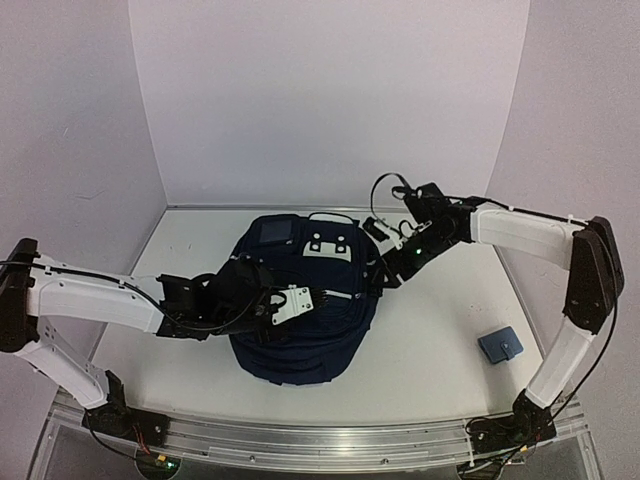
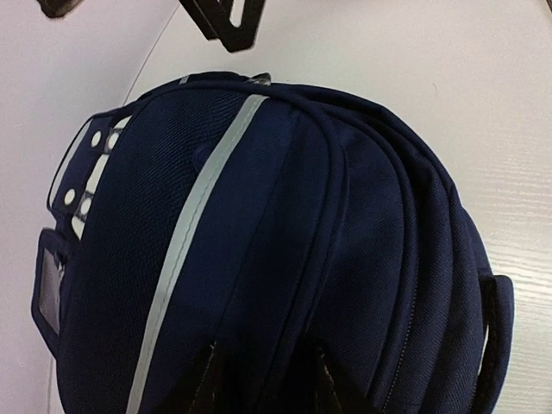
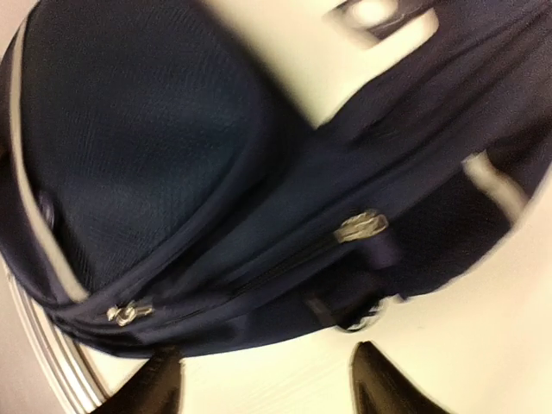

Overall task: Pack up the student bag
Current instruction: Zip the student bag at the center of the board, then adjust the student bag at the center of the board.

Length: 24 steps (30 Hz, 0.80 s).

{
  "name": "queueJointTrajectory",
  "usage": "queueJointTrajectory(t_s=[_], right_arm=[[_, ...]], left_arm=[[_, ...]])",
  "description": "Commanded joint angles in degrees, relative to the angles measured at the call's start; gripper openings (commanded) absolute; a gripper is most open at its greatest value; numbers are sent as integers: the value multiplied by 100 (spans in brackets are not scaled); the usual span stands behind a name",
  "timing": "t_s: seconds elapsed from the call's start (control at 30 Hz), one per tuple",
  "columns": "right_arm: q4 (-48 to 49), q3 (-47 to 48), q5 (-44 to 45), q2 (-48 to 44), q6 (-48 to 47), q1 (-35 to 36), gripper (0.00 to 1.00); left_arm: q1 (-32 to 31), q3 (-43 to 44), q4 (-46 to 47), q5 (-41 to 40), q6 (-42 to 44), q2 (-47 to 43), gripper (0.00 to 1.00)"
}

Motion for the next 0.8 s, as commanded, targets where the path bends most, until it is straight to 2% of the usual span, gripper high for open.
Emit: queueJointTrajectory(t_s=[0.0, 0.2, 0.33, 0.47, 0.57, 0.7, 0.77], right_arm=[[58, 1425, 265, 320, 120, -295, 80], [23, 3208, 282, 1653, 406, -357, 89], [15, 4372, 33, 2586, 743, -373, 92], [25, 5363, -33, 3342, 916, -373, 95], [45, 5761, 49, 3779, 924, -383, 97], [50, 5944, 7, 4162, 980, -383, 98], [51, 5774, -47, 4180, 938, -388, 95]], left_arm=[[10, 137, -504, -288, -1755, -670, 46], [2, 116, -910, -94, -3884, -1208, 74], [-26, -214, -1018, 139, -4934, -1428, 83], [-124, -575, -953, 341, -5676, -1492, 85], [-266, -677, -1038, 378, -6011, -1329, 86], [-319, -753, -981, 416, -6479, -1001, 88], [-317, -893, -644, 390, -6724, -964, 93]])
